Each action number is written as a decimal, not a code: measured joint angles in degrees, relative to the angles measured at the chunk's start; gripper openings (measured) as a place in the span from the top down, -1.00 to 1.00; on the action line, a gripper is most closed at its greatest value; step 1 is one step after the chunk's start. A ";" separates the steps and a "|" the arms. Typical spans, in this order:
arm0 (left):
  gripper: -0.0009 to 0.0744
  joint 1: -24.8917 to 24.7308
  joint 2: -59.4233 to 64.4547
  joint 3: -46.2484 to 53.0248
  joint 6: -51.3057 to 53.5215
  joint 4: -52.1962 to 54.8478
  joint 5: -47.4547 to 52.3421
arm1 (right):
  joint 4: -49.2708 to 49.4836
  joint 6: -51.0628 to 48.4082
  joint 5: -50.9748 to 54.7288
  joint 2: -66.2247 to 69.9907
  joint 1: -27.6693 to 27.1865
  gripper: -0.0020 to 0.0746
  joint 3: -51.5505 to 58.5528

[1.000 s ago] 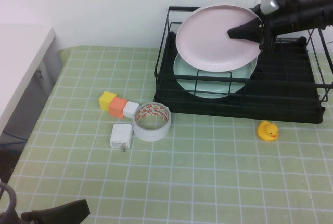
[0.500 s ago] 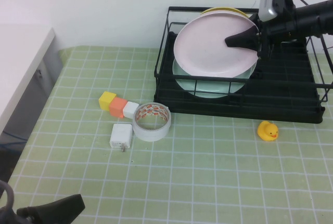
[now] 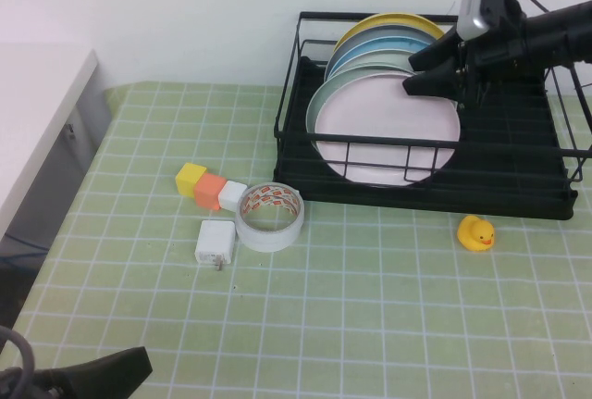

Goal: Place plate on rack

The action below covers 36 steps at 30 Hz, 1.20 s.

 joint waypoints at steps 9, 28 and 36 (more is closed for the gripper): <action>0.98 0.00 -0.32 -0.17 1.17 2.35 2.07 | -1.77 6.27 0.00 -2.92 0.00 0.04 0.00; 0.98 0.00 -20.59 -5.40 -17.97 32.52 4.14 | -17.57 37.93 9.24 -38.80 -0.46 0.93 4.20; 0.98 0.00 -25.65 -2.94 -26.50 36.89 -0.09 | -5.15 26.36 -1.13 -62.35 -0.46 0.93 32.49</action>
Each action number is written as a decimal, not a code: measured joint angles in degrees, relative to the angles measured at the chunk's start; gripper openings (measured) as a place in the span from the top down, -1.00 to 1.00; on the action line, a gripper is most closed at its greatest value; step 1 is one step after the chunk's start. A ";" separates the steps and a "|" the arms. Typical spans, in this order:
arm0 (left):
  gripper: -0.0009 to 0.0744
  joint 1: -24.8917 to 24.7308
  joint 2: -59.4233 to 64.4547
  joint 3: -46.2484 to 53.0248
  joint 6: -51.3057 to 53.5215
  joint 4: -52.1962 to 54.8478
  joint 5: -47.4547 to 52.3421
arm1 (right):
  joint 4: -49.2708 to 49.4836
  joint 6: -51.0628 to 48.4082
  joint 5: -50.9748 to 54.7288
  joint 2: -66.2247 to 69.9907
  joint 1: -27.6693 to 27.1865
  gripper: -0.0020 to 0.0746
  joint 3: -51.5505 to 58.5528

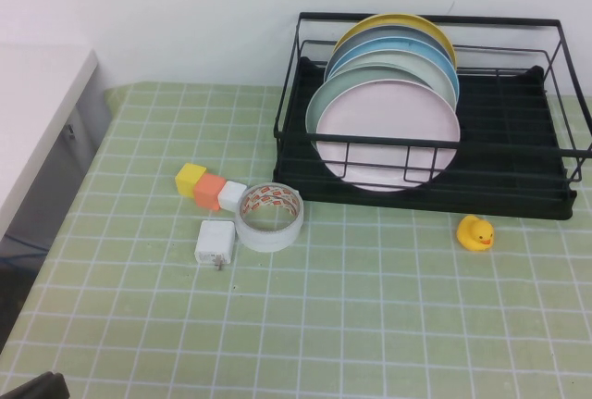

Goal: Place plate on rack

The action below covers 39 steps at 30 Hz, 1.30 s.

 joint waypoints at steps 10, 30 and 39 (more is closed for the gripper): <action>0.98 0.00 -0.12 0.13 -0.58 0.27 1.50 | 8.95 -8.19 -17.09 -31.46 0.00 0.93 35.94; 0.98 0.00 -0.12 0.13 -0.58 0.36 3.31 | 8.83 -7.14 -20.93 -60.48 0.00 0.94 65.80; 0.98 0.00 -0.12 0.13 -0.58 0.36 3.31 | 6.99 -9.97 -42.22 -60.48 0.00 0.94 74.45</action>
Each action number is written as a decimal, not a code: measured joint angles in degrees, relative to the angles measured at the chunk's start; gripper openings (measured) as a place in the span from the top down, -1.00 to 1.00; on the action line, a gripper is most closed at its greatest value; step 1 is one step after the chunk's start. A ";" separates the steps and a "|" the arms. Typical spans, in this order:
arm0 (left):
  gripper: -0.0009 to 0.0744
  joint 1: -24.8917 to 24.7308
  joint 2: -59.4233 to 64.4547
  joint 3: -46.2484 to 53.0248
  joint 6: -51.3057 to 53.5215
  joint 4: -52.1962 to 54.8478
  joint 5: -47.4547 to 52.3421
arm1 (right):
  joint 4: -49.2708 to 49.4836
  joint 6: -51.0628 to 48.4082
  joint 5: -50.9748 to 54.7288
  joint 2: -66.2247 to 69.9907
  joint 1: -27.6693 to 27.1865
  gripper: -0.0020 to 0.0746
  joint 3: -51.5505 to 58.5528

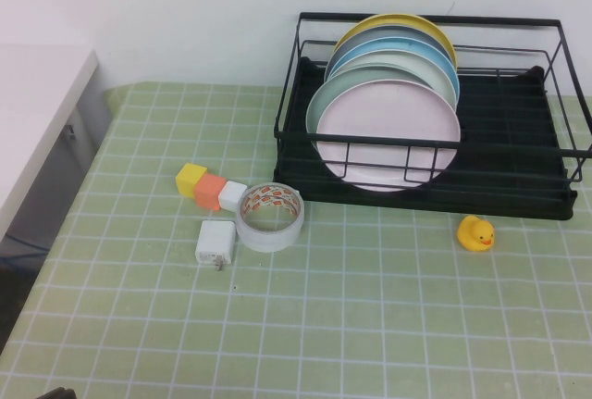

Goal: Place plate on rack

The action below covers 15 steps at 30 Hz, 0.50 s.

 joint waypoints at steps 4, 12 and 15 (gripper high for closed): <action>0.98 0.00 -0.07 0.00 0.00 0.00 0.00 | -0.02 -0.05 -6.07 -1.63 0.00 0.94 3.94; 0.98 0.00 -0.07 0.00 0.00 0.00 0.00 | -42.83 48.10 -13.76 -13.33 -1.54 0.94 16.41; 0.98 0.00 -0.07 0.00 0.00 0.00 0.00 | -53.89 62.87 -10.41 -17.96 -4.55 0.95 20.57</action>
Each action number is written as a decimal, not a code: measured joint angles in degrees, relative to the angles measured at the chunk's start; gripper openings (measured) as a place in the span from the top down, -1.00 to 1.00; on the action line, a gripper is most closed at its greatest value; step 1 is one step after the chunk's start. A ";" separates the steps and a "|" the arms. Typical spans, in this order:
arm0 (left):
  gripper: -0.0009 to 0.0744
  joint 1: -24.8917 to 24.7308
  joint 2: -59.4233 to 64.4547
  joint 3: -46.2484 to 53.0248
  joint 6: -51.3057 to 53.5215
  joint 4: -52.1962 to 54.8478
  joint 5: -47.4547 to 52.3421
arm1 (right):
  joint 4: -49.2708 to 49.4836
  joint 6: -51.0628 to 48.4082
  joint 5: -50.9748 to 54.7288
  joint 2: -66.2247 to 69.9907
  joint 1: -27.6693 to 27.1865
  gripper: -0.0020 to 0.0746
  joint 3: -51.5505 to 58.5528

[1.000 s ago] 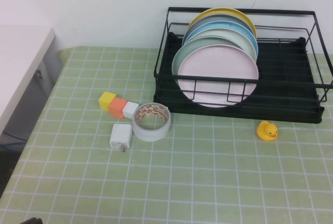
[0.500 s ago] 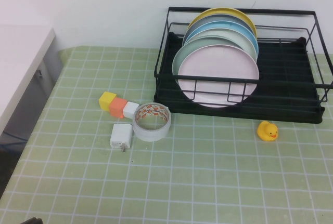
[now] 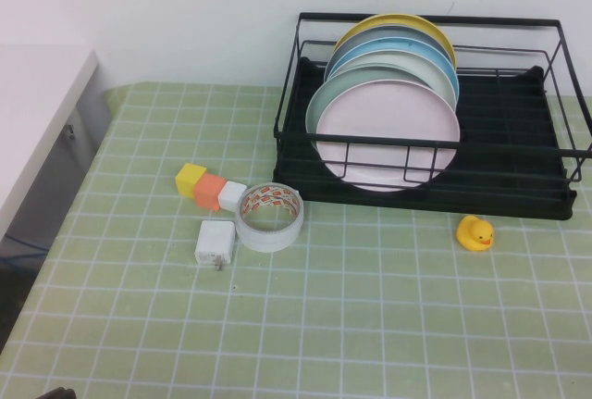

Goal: Place plate on rack

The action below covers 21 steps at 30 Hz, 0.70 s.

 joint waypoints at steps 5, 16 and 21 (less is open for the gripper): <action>0.98 0.00 0.00 0.00 0.00 0.00 0.00 | -5.23 5.25 2.96 -1.83 -3.94 0.95 3.29; 0.98 0.00 0.00 0.00 0.00 0.00 0.00 | -9.25 11.70 11.21 -1.95 -1.05 0.95 3.07; 0.98 0.00 0.00 0.00 0.00 0.00 0.00 | -10.82 12.01 11.31 -1.95 -0.54 0.95 2.97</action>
